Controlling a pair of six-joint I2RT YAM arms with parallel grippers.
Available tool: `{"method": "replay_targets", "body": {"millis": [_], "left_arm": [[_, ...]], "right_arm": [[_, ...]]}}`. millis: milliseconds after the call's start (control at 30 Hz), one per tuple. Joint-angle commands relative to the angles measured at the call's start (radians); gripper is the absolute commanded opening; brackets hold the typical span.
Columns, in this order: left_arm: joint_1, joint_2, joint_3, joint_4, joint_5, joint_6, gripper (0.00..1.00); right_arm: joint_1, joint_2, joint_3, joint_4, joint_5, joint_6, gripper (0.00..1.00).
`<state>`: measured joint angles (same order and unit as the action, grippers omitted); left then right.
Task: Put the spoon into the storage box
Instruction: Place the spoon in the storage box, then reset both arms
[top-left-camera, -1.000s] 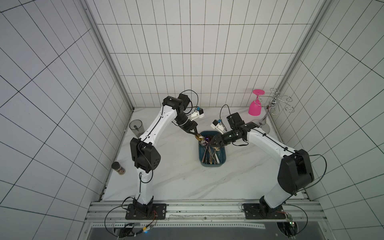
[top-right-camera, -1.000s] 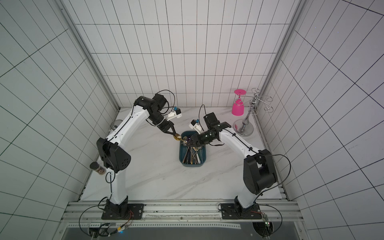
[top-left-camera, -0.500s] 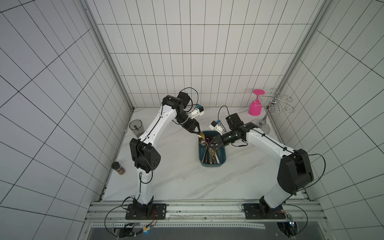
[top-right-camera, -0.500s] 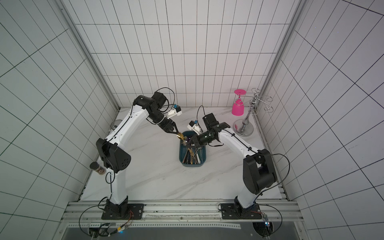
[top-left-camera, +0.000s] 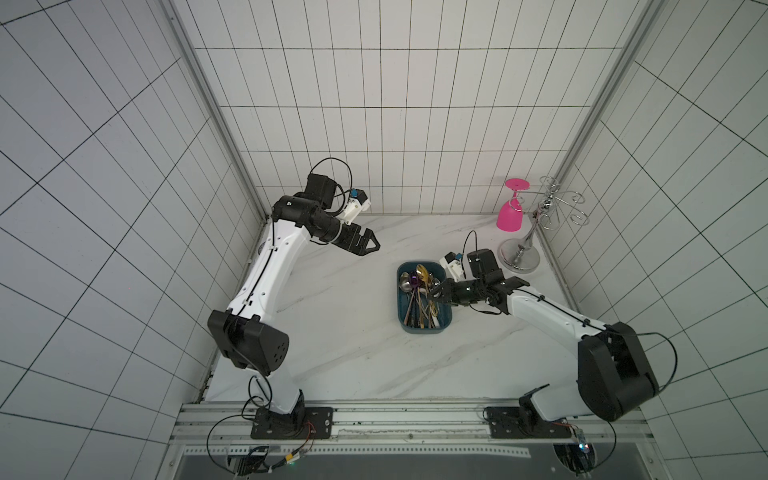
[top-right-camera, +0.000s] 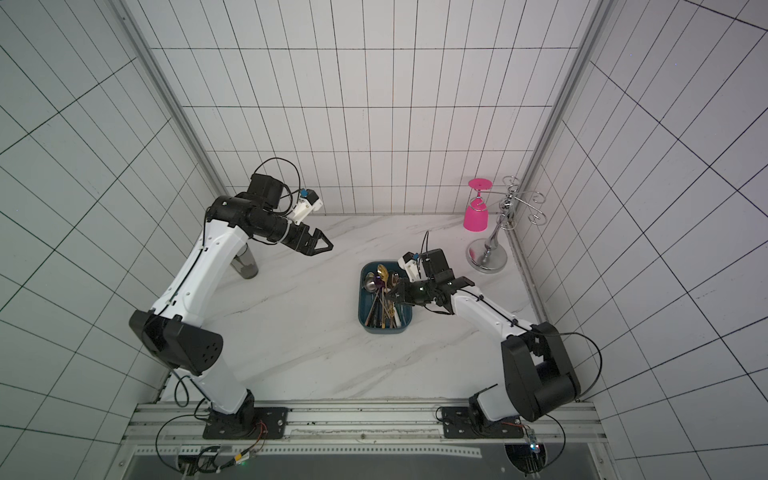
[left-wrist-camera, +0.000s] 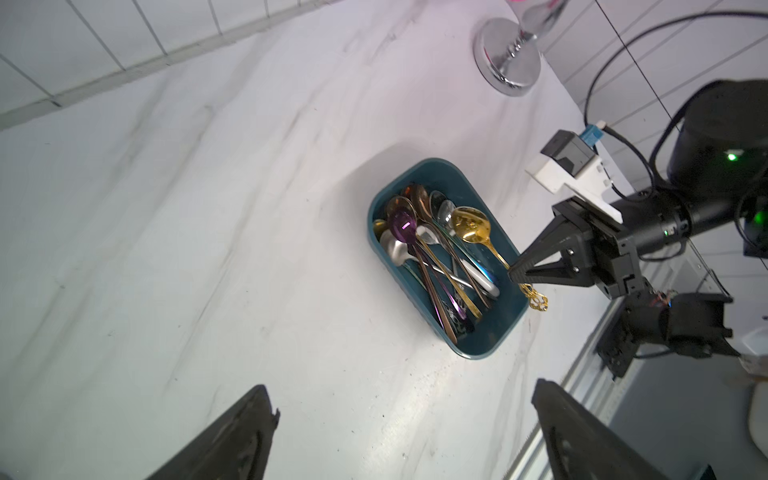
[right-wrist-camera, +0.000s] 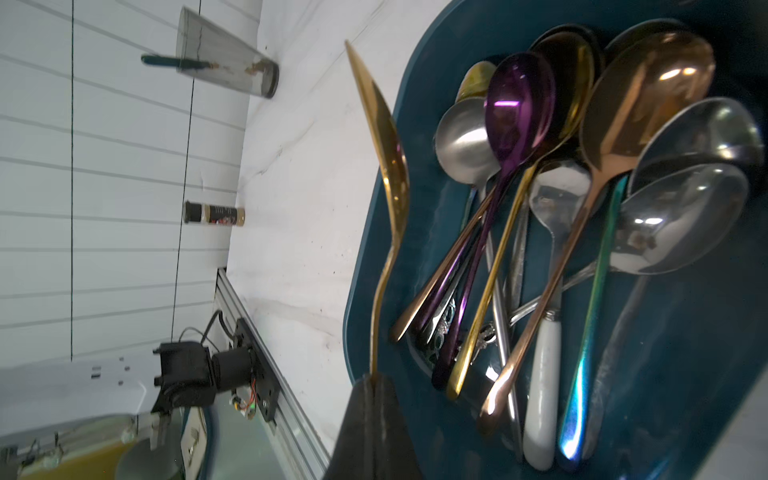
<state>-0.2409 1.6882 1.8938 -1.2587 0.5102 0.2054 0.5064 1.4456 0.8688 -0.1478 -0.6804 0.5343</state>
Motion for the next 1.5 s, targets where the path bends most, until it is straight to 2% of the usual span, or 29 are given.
{"method": "replay_targets", "body": {"millis": [0, 200, 333, 433, 600, 867, 933, 1133, 1300, 1467], "left_arm": [[0.032, -0.074, -0.161, 0.214, -0.080, -0.050, 0.99], [0.048, -0.221, -0.488, 0.506, -0.290, -0.087, 0.99], [0.049, -0.284, -0.657, 0.679, -0.401, -0.114, 0.99], [0.054, -0.297, -0.747, 0.785, -0.464, -0.131, 0.99], [0.110, -0.312, -0.876, 0.942, -0.411, -0.162, 0.99], [0.244, -0.300, -1.104, 1.285, -0.320, -0.268, 0.99], [0.248, -0.290, -1.161, 1.394, -0.359, -0.280, 0.99], [0.248, -0.269, -1.263, 1.581, -0.374, -0.240, 0.99], [0.248, -0.234, -1.317, 1.695, -0.436, -0.241, 0.99], [0.249, -0.213, -1.403, 1.880, -0.490, -0.237, 0.99]], "right_arm": [[0.023, -0.020, -0.040, 0.162, 0.130, 0.147, 0.00], [0.052, -0.004, -0.084, 0.217, 0.257, 0.238, 0.00], [0.064, 0.017, -0.079, 0.212, 0.268, 0.252, 0.05], [0.073, 0.021, -0.057, 0.179, 0.279, 0.232, 0.13], [0.073, -0.006, -0.039, 0.109, 0.332, 0.187, 0.29], [0.055, -0.103, 0.005, -0.045, 0.472, 0.049, 0.39], [0.047, -0.133, 0.025, -0.102, 0.522, -0.017, 0.43], [0.035, -0.220, 0.057, -0.209, 0.710, -0.234, 0.61], [0.013, -0.309, 0.016, -0.184, 0.861, -0.376, 0.76], [-0.061, -0.394, -0.068, -0.098, 0.943, -0.473, 0.87]]}}
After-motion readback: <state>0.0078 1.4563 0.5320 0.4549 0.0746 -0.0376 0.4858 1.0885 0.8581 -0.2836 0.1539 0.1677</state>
